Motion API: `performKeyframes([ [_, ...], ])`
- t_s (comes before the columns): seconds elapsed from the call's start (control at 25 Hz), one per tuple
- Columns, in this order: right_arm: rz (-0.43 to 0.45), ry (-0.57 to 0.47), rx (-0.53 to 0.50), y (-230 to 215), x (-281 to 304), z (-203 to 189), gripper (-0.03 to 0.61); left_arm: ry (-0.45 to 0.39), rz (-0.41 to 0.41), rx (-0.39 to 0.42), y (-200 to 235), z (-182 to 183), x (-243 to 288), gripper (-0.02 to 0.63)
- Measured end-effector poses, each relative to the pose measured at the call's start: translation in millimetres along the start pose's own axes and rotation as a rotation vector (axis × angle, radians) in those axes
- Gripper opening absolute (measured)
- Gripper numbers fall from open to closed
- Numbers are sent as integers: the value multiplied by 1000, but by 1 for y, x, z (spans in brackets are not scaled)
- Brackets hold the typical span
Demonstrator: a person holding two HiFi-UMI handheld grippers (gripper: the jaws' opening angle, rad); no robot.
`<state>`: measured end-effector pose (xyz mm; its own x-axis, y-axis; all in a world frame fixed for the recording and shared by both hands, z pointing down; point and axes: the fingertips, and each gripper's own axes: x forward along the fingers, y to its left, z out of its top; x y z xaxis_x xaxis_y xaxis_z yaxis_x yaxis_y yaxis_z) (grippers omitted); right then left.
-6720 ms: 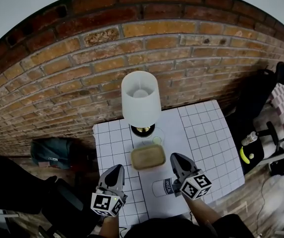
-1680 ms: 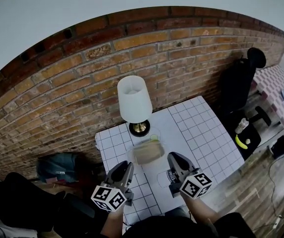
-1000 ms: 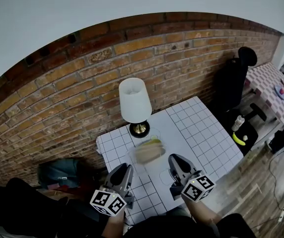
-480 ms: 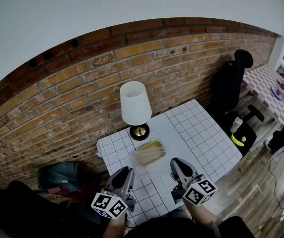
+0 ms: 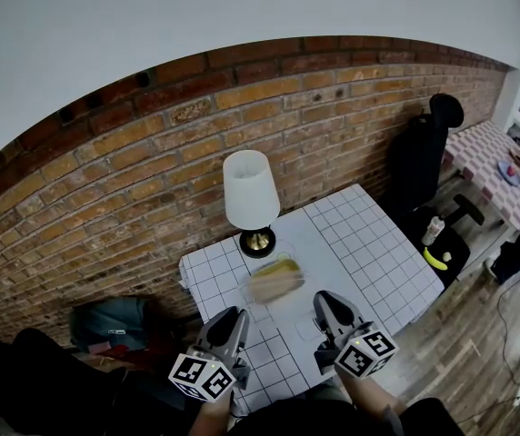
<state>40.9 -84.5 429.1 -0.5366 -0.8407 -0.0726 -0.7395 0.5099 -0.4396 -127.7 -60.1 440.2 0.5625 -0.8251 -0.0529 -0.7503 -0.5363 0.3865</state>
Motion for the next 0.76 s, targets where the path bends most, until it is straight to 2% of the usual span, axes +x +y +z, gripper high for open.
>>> performKeyframes([
  [0.76, -3, 17, 2, -3, 3, -3, 18, 7, 7, 1, 3, -1, 2, 78],
])
